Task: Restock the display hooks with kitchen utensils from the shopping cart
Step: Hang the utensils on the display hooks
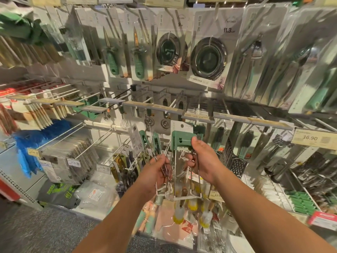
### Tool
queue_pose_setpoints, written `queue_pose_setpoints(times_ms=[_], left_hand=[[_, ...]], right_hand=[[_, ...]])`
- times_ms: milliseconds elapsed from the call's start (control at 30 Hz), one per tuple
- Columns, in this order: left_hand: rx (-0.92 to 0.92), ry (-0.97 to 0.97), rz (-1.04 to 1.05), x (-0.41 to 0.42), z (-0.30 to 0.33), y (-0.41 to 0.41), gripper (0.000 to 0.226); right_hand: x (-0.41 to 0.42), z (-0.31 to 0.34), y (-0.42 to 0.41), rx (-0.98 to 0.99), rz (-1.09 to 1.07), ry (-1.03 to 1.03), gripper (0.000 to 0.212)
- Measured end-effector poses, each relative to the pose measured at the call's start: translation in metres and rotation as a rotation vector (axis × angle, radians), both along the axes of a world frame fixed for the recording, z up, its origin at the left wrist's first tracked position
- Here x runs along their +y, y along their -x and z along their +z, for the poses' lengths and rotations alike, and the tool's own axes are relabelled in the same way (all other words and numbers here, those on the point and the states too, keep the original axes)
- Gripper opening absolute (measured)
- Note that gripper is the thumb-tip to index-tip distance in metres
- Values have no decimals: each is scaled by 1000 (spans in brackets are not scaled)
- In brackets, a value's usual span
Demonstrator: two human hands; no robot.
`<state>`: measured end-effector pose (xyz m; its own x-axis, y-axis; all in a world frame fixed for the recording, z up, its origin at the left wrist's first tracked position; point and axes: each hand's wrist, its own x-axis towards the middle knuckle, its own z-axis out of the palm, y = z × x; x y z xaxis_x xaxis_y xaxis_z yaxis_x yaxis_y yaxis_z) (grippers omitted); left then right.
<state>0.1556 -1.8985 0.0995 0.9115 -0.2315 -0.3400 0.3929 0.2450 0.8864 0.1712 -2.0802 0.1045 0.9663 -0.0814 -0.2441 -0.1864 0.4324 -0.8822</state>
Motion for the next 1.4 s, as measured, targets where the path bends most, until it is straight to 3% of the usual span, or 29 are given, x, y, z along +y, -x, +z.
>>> queue_pose_setpoints(times_ms=[200,267,533,833,1000,1167,1267,1333,1400], left_hand=[[-19,-184,51,2,-17,-12,24],[-17,-211,52,6,-20,-17,24],[-5,131,-22,3,-6,-15,27],[-29,118,-37,2,-4,-14,26],[-25,113,-41,-4,1,-14,26],[-25,108,-88,-14,7,-11,25],[-28,105,-111,-17,8,-10,25],[-33,105,-118,-16,8,-10,25],[-33,107,-120,-14,7,-11,25]], right_hand=[[-6,1,13,-118,-131,316,15],[-9,2,16,-147,-181,336,13],[-19,-3,10,-139,-345,392,20],[-4,-11,5,-181,-553,648,27],[-8,-3,-18,-21,-503,716,36],[-24,16,-40,201,-305,901,63],[-36,15,-42,338,-117,812,79],[-39,9,-36,416,-20,750,72],[-42,4,-29,463,32,728,39]])
